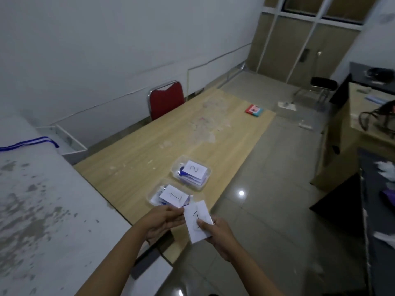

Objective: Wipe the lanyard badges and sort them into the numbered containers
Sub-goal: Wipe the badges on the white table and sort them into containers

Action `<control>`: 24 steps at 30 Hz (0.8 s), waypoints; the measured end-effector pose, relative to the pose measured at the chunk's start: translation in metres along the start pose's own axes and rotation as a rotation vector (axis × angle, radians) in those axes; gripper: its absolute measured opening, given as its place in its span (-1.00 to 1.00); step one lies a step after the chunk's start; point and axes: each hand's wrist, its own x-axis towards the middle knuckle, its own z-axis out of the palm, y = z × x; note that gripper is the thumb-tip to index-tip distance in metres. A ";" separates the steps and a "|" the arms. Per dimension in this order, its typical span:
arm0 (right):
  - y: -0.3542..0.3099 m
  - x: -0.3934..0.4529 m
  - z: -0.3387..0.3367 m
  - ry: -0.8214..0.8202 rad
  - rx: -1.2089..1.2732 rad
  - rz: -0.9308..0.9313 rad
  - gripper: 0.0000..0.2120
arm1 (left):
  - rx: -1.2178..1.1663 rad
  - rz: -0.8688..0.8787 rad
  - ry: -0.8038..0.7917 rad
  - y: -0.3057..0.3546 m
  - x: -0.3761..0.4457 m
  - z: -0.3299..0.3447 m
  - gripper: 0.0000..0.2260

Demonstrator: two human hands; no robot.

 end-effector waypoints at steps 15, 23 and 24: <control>-0.072 0.194 0.025 -0.470 -0.244 0.335 -0.65 | -0.355 0.156 0.778 0.022 0.095 -0.008 -0.83; -0.065 0.218 0.028 -0.585 -0.783 0.173 -0.73 | -0.184 0.092 1.014 0.002 0.116 -0.015 -0.85; -0.065 0.219 0.028 -0.599 -0.829 0.121 -0.79 | -0.144 0.084 1.042 -0.001 0.119 -0.017 -0.86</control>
